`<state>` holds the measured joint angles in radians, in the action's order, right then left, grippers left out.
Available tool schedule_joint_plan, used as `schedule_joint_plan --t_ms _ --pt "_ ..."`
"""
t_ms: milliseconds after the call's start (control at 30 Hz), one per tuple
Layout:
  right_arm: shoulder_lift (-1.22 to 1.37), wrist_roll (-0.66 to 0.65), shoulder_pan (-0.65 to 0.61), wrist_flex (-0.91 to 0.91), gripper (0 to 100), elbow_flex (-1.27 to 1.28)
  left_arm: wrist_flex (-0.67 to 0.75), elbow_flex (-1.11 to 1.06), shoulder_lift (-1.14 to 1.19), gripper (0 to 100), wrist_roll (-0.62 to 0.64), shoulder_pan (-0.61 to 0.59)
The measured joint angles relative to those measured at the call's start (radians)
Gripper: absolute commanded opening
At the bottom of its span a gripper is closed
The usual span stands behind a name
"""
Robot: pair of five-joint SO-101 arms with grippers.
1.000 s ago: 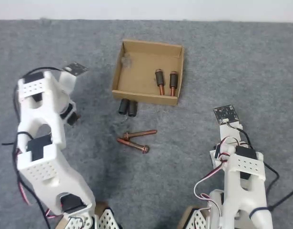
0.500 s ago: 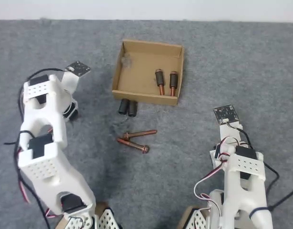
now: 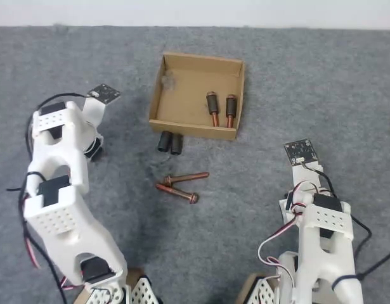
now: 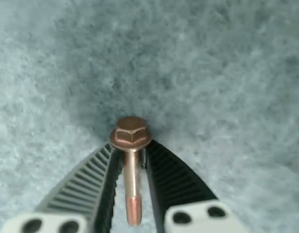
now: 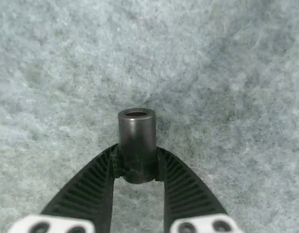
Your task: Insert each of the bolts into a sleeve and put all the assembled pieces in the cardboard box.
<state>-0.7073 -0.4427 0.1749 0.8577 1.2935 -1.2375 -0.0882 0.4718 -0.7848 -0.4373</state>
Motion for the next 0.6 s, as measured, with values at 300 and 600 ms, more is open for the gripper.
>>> schedule_joint_plan --t_ms 300,600 --pt "0.000 0.000 0.000 0.000 0.7 0.000 -0.213 0.121 0.020 1 0.160 -0.002" --pt "0.000 0.000 0.000 0.000 0.7 0.000 -0.276 0.190 0.020 1 0.333 -0.002"
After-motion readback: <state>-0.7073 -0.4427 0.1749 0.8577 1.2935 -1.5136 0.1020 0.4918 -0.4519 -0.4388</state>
